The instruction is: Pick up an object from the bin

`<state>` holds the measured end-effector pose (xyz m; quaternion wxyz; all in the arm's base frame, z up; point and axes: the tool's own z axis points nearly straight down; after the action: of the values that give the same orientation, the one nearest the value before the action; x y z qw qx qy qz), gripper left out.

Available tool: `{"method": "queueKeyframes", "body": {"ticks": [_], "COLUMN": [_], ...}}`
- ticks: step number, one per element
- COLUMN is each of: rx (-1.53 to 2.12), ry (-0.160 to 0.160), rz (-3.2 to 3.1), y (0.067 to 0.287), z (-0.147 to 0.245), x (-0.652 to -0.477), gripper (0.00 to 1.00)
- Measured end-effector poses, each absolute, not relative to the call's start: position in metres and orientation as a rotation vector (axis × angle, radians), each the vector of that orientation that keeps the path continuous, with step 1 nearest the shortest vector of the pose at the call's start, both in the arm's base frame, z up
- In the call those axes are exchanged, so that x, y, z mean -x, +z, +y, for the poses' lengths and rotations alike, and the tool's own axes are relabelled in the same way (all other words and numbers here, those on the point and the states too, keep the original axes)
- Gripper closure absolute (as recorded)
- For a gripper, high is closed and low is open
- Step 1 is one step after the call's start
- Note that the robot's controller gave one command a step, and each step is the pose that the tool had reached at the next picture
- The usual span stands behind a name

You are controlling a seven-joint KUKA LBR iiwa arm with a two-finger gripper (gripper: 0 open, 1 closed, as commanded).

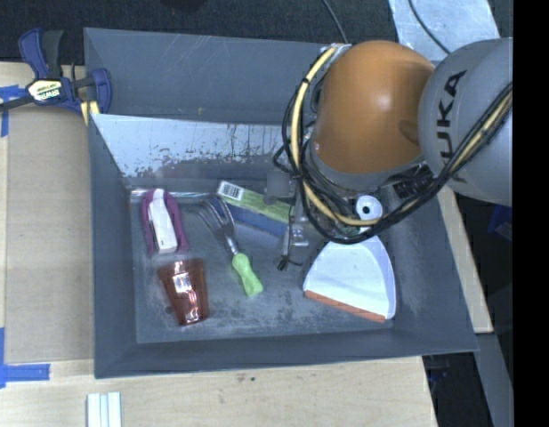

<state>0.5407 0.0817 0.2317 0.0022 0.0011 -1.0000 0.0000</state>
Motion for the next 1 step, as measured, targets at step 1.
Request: {"method": "queueKeyframes", "body": {"ticks": [1], "rx": [0.001], "ry": [-0.001], "rz": [-3.145], "y": [0.2357], "z": [0.0813], "x": [-0.5423], "gripper": [0.00]}}
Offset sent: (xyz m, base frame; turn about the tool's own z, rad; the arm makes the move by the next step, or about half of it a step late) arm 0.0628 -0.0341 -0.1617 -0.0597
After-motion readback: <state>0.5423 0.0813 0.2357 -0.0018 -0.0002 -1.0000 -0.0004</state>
